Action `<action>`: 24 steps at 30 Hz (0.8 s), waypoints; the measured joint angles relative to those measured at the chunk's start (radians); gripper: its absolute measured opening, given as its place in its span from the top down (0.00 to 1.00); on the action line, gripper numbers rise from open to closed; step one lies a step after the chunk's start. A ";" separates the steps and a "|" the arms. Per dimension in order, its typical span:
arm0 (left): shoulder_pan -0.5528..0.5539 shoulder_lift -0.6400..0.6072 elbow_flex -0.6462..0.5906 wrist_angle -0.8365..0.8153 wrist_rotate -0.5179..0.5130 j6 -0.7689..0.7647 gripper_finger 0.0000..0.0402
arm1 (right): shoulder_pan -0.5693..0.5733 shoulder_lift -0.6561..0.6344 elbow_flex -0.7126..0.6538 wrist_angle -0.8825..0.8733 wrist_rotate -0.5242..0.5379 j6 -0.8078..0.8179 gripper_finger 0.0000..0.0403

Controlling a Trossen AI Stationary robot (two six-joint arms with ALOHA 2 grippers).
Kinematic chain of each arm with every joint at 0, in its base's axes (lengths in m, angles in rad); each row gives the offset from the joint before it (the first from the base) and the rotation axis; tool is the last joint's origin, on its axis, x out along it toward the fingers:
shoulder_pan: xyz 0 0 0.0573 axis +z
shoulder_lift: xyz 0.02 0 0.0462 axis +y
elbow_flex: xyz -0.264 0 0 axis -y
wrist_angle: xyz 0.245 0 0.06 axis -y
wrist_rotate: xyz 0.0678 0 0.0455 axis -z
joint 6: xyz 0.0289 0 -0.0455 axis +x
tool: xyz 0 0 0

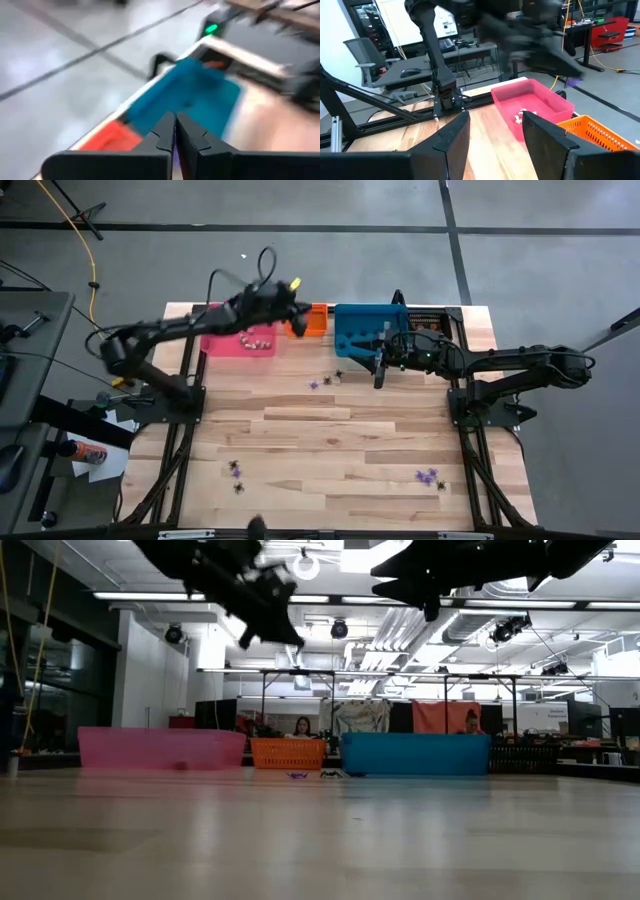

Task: Sort Halloween decoration
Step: Put the violet spider toy into the orange bin

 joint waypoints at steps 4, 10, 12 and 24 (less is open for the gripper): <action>0.088 0.169 0.142 -0.171 -0.003 0.000 1.00 | 0.000 0.000 0.000 0.000 0.000 0.000 0.56; 0.117 0.373 0.234 -0.251 0.000 -0.107 1.00 | 0.000 0.000 0.000 -0.001 0.040 0.040 0.56; 0.117 0.416 0.241 -0.273 -0.008 -0.135 1.00 | 0.000 0.000 0.000 -0.002 0.056 0.064 0.56; 0.115 0.472 0.244 -0.391 -0.244 -0.309 1.00 | 0.000 0.000 0.000 -0.018 0.063 0.081 0.56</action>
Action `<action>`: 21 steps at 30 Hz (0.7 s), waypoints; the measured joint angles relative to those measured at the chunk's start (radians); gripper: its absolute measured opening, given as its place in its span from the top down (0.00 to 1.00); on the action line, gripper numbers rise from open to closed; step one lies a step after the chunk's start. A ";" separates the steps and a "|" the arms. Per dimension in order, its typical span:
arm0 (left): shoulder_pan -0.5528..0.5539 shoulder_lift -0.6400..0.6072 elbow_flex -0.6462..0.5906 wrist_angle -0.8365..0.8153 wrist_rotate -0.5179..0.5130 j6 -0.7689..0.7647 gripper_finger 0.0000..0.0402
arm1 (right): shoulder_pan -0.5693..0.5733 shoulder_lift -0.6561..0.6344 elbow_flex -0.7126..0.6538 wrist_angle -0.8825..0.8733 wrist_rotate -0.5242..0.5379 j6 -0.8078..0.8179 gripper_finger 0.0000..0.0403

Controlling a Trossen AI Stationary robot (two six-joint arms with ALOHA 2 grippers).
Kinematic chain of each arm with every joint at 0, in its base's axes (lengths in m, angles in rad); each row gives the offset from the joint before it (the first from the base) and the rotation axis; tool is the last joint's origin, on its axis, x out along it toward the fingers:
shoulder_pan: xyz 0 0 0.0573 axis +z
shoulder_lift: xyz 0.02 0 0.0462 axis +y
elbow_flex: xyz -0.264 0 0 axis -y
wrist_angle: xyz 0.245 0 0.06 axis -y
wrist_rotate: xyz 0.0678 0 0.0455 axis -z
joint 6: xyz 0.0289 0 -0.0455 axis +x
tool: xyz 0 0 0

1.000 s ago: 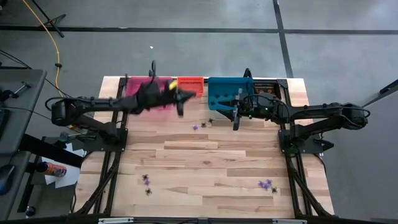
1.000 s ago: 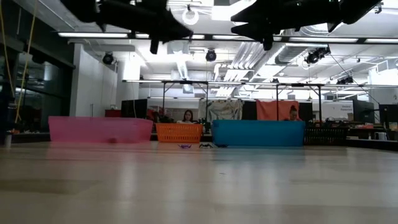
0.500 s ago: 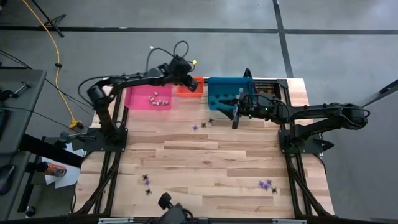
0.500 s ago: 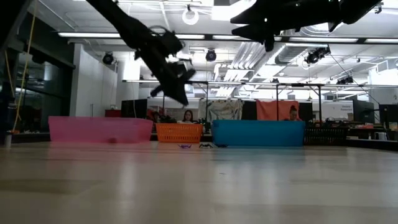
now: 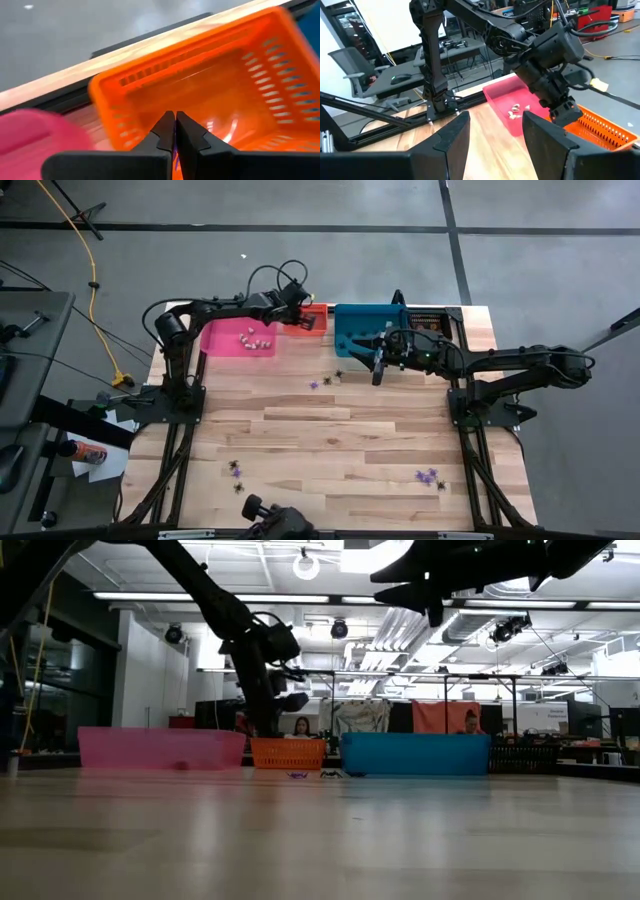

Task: Sort Halloween decoration
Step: Put the violet spider toy into the orange bin

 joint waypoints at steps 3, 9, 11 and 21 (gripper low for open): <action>0.000 0.000 0.000 -0.028 -0.029 -0.027 1.00 | 0.000 0.000 0.000 -0.001 0.022 0.000 0.56; -0.002 0.000 0.000 -0.028 -0.006 -0.032 1.00 | 0.000 0.000 0.000 -0.001 0.030 -0.003 0.56; -0.002 0.000 0.000 -0.026 0.015 -0.033 1.00 | 0.000 0.000 0.000 -0.001 0.030 -0.003 0.56; -0.003 0.000 -0.001 -0.017 0.020 -0.050 0.91 | 0.000 0.000 0.000 -0.001 0.030 -0.003 0.56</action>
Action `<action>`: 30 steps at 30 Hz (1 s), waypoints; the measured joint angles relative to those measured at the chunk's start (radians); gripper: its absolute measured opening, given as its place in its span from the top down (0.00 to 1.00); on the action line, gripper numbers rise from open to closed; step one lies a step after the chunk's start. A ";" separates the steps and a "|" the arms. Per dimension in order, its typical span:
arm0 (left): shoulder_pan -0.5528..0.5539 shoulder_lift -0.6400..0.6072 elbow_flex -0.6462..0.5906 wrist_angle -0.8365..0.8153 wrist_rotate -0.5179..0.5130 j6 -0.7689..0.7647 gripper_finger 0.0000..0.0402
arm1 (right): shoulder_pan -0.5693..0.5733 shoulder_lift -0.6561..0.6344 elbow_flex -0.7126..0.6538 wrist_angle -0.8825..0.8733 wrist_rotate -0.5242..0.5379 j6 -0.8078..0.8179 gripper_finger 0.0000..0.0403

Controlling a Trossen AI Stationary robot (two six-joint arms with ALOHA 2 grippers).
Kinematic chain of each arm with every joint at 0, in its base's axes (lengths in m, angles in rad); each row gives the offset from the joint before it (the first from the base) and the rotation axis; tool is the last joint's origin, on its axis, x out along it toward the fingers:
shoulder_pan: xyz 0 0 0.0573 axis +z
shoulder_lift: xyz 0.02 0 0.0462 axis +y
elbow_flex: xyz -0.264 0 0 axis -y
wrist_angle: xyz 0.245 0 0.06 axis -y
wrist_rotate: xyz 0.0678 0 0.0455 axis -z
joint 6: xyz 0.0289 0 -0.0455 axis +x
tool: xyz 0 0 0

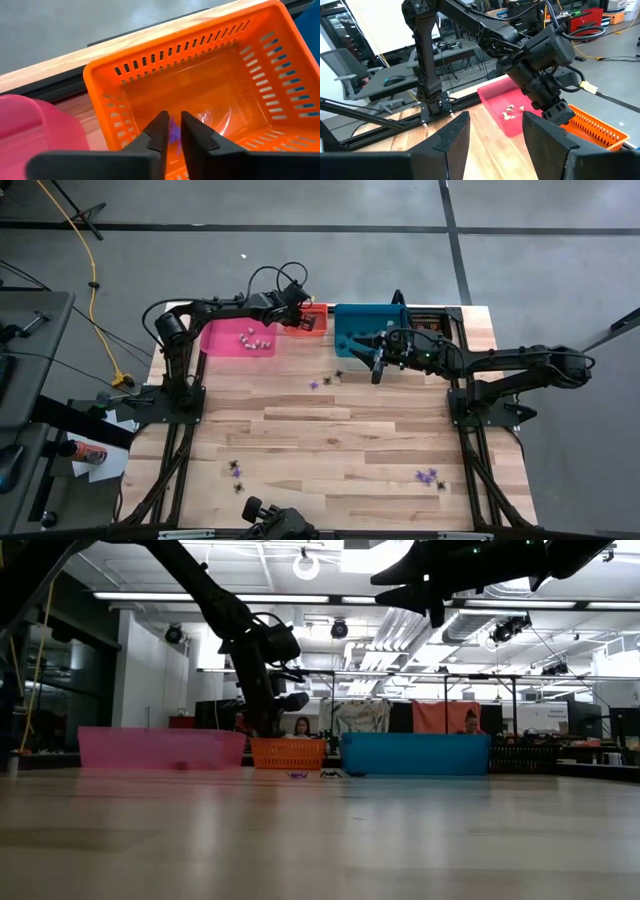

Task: Sort Halloween decoration
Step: Put the violet spider toy into the orange bin, then put the black spider toy into the blue bin

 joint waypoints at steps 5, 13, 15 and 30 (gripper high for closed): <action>0.003 0.000 0.000 0.000 0.000 0.000 0.78 | 0.000 0.000 0.000 0.000 0.000 0.000 0.56; 0.033 -0.142 0.055 0.027 0.220 0.138 0.64 | 0.000 0.000 0.000 0.002 0.000 0.000 0.56; 0.027 -0.222 0.046 0.051 0.303 0.178 0.63 | 0.000 0.000 0.000 0.003 0.000 0.000 0.56; -0.417 -0.916 -0.640 0.744 0.391 0.194 0.67 | 0.000 0.000 0.000 0.003 -0.067 0.000 0.56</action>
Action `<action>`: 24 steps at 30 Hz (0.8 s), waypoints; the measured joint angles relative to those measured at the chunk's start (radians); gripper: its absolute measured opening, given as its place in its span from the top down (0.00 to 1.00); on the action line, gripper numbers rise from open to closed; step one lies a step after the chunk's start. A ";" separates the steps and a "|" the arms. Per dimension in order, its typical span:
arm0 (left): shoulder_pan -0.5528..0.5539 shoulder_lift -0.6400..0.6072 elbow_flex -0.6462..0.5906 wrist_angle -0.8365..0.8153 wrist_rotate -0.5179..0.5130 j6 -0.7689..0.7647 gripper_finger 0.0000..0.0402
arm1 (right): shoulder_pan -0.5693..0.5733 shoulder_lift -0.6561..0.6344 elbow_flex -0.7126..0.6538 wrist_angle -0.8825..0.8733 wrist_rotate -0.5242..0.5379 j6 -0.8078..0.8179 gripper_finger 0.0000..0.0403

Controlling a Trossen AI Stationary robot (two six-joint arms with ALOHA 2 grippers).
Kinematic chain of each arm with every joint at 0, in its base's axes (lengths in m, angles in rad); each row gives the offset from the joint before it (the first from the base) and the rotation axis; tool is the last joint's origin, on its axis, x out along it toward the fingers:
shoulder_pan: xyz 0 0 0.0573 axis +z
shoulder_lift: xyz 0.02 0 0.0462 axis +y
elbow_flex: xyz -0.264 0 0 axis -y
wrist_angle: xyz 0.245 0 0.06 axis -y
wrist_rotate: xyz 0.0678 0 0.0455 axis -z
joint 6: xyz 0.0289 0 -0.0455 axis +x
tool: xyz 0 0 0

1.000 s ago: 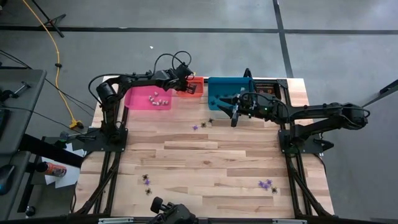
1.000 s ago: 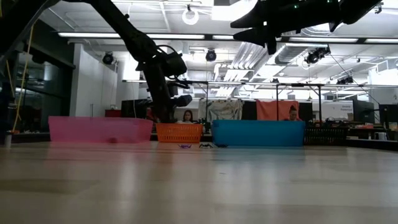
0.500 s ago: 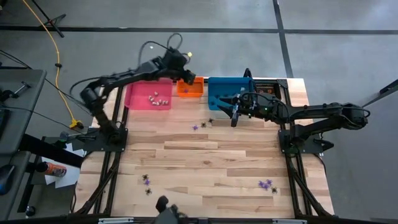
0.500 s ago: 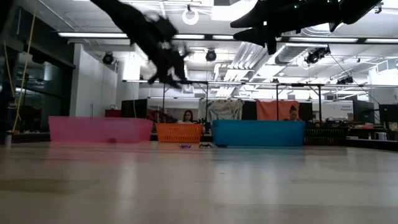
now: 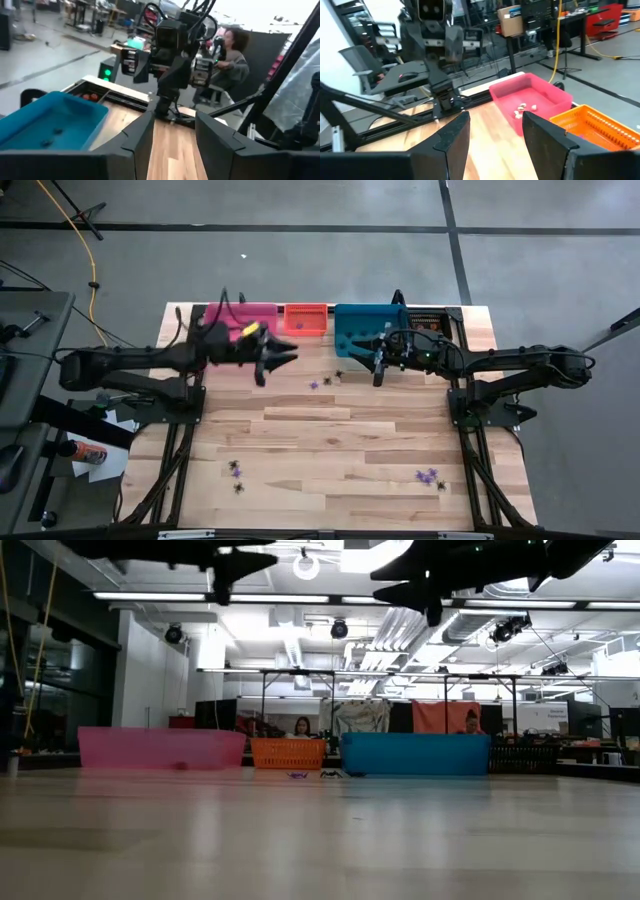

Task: Sort Halloween decoration
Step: Put the black spider toy into the blue bin

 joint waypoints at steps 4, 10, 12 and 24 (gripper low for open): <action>-0.054 -0.066 -0.103 0.014 -0.114 0.019 0.68 | 0.000 0.000 0.000 0.000 -0.030 0.000 0.56; -0.058 -0.076 -0.119 0.052 -0.171 -0.041 0.68 | 0.000 0.000 0.000 -0.001 -0.036 0.052 0.56; -0.058 -0.075 -0.119 0.069 -0.181 -0.027 0.68 | 0.000 0.000 0.000 -0.001 -0.036 0.128 0.56; -0.057 -0.075 -0.119 0.067 -0.212 -0.018 0.68 | 0.094 -0.001 0.110 -0.609 -0.462 0.626 0.56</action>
